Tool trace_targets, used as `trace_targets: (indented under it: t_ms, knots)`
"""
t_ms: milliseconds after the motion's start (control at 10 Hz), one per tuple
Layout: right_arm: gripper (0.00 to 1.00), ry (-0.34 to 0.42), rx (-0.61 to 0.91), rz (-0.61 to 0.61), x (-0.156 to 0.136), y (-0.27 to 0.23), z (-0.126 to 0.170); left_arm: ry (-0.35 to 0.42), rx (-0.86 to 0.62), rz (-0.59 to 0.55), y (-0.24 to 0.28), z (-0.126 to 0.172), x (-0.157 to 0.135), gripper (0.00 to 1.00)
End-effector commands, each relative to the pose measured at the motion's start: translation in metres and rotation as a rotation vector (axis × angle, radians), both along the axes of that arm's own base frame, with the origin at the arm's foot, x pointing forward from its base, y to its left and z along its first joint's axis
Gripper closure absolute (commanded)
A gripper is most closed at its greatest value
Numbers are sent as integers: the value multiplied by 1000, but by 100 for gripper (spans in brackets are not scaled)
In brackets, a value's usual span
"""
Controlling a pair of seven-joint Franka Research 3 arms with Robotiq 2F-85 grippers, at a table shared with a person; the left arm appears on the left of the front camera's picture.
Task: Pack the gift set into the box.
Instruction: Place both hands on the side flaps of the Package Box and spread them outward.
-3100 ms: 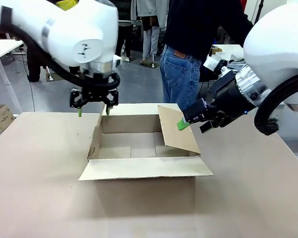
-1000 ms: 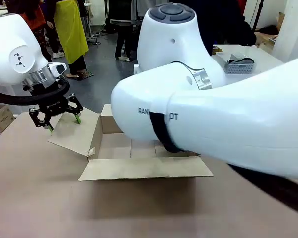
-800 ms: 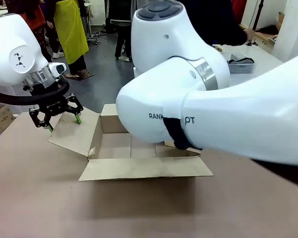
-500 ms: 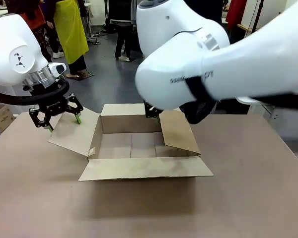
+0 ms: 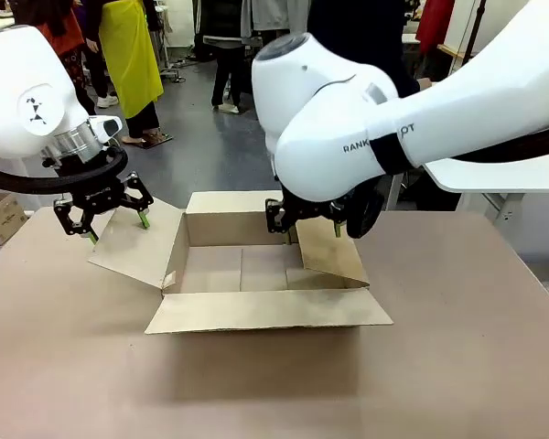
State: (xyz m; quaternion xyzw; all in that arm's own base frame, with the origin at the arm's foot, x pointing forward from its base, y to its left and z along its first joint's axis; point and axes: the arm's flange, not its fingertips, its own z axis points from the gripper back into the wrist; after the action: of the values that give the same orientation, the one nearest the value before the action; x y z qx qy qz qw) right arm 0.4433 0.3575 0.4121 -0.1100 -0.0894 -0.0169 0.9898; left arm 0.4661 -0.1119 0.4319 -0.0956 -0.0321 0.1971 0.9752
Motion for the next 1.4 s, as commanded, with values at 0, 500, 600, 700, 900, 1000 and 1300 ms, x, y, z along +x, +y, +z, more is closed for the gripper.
trace_targets:
  t_ms: [0, 500, 600, 700, 900, 1000, 1300]
  knots:
    - [0, -17, -89, -71, 34, 40, -14, 2, 16, 9, 1, 3, -1, 0]
    - [0, -87, -131, -116, 31, 26, -13, 2, 16, 9, 1, 3, -1, 0]
    - [0, -83, -135, -124, 30, 18, -10, 2, 16, 9, 1, 3, -1, 0]
    - [0, -93, -125, -134, 25, 9, -2, 2, 16, 9, 1, 3, -1, 0]
    - [0, -74, -137, -139, 19, -11, 10, 2, 16, 9, 1, 3, -1, 0]
    - [0, -81, -134, -144, 14, -20, 16, 2, 16, 9, 1, 3, -1, 0]
    - [0, -111, -59, -193, 3, -69, 47, 2, 16, 9, 1, 3, -1, 0]
